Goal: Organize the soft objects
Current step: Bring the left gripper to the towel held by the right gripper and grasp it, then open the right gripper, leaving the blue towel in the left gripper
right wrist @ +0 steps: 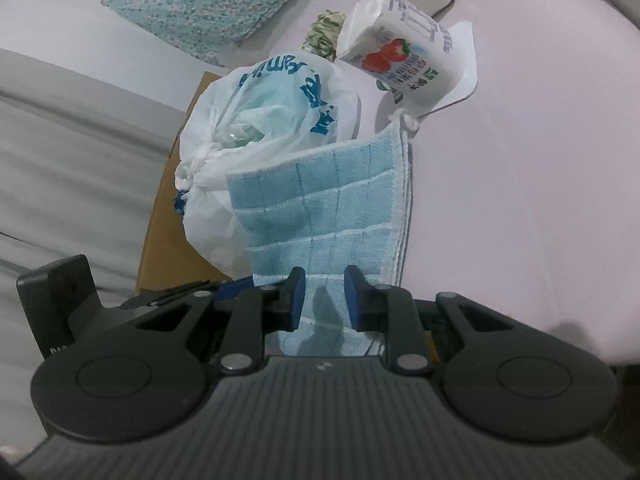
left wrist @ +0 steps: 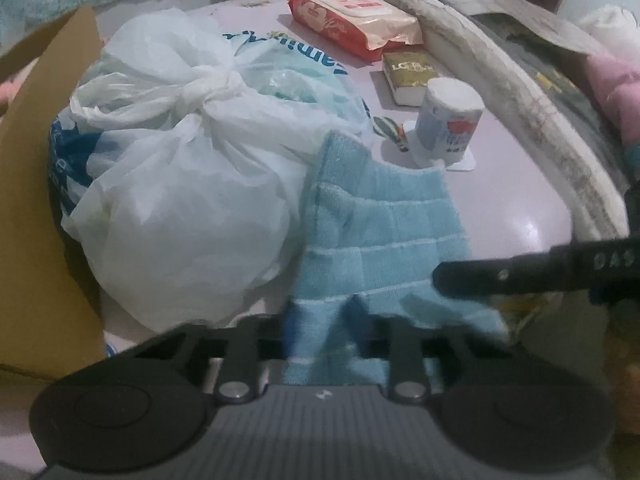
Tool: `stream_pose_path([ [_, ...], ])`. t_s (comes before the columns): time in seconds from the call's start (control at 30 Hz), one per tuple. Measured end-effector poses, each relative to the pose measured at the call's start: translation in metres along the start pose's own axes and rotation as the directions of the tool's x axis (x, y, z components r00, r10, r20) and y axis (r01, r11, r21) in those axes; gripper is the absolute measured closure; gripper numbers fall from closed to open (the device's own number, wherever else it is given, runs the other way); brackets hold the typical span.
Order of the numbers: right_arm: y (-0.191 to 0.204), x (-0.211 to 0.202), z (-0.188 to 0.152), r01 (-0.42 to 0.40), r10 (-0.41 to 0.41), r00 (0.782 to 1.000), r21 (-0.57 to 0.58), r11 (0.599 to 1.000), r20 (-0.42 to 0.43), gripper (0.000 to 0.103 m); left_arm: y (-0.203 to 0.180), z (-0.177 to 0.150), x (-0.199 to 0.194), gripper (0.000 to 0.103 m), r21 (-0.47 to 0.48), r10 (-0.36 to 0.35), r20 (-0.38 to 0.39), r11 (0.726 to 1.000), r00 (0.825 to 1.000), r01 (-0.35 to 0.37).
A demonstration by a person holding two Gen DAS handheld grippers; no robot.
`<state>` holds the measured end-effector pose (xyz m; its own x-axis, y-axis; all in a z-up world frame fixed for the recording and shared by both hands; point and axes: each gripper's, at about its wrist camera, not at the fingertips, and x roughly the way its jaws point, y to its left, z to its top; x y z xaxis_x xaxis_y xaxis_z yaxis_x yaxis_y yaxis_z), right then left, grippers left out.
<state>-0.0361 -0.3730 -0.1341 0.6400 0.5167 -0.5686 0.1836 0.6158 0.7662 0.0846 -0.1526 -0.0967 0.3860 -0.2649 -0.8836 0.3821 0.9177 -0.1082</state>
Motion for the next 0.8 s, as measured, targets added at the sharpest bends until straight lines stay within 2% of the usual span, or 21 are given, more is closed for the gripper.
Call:
stream_pose_path([
  [0.07, -0.002, 0.000, 0.000, -0.007, 0.007, 1.000, 0.009, 1.000, 0.005, 0.084, -0.004, 0.001, -0.008, 0.094, 0.012, -0.002, 0.027, 1.000, 1.000, 0.002],
  [0.23, -0.011, -0.002, -0.001, -0.043, 0.041, 0.999, 0.054, 0.998, 0.021, 0.087, -0.025, 0.006, -0.029, 0.095, 0.075, -0.130, 0.083, 0.989, 0.988, 0.124],
  [0.37, -0.021, -0.013, -0.002, -0.073, 0.069, 0.996, 0.095, 0.993, 0.050, 0.085, -0.043, 0.006, -0.024, 0.095, 0.136, -0.166, 0.072, 0.979, 0.984, 0.155],
  [0.53, -0.032, -0.024, -0.002, -0.072, 0.061, 0.994, 0.124, 0.990, 0.088, 0.086, -0.060, 0.009, -0.016, 0.094, 0.179, -0.198, 0.065, 0.966, 0.978, 0.184],
  [0.63, -0.035, -0.028, -0.001, -0.065, 0.052, 0.994, 0.129, 0.990, 0.098, 0.086, -0.060, 0.011, -0.015, 0.094, 0.158, -0.214, 0.064, 0.967, 0.975, 0.202],
  [0.8, -0.029, -0.035, 0.001, -0.025, 0.018, 0.994, 0.065, 0.998, 0.104, 0.083, -0.038, 0.012, -0.013, 0.095, 0.047, -0.207, 0.065, 0.978, 0.976, 0.204],
])
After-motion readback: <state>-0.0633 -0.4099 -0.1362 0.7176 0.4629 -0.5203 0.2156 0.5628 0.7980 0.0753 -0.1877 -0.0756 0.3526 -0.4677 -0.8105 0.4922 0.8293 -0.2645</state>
